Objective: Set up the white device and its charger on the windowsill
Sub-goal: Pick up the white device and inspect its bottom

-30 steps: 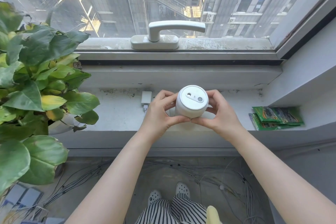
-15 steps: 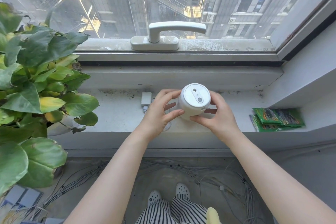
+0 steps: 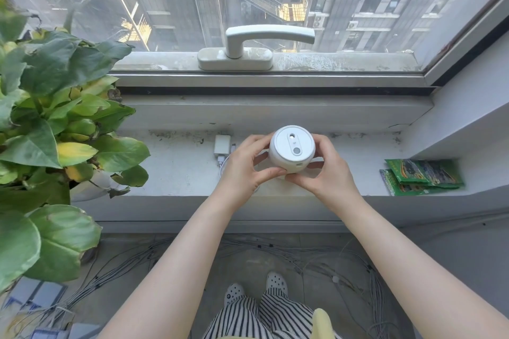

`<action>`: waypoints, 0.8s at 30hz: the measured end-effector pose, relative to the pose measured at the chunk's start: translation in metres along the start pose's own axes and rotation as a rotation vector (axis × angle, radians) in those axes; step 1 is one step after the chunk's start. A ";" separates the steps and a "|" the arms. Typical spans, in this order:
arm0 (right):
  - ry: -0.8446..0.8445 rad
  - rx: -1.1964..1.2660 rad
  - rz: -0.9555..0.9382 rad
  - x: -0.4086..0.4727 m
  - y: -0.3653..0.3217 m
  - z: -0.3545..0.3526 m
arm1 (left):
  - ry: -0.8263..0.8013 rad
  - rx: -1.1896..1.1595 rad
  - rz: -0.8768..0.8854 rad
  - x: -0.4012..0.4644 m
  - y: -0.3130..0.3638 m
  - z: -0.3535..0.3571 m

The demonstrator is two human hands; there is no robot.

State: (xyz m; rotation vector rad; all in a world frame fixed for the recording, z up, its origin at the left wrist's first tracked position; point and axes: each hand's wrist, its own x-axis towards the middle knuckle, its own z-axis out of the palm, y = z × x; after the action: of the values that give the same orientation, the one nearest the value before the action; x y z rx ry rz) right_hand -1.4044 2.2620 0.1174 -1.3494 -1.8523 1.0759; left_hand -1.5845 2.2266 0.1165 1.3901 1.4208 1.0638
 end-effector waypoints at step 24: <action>0.015 -0.060 0.023 0.000 0.009 0.005 | 0.007 -0.010 0.007 0.001 -0.007 0.003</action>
State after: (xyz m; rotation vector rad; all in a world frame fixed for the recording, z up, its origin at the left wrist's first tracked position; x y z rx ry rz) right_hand -1.4042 2.2626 0.1073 -1.4120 -1.8755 1.0262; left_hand -1.5830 2.2273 0.1093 1.3872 1.4148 1.0798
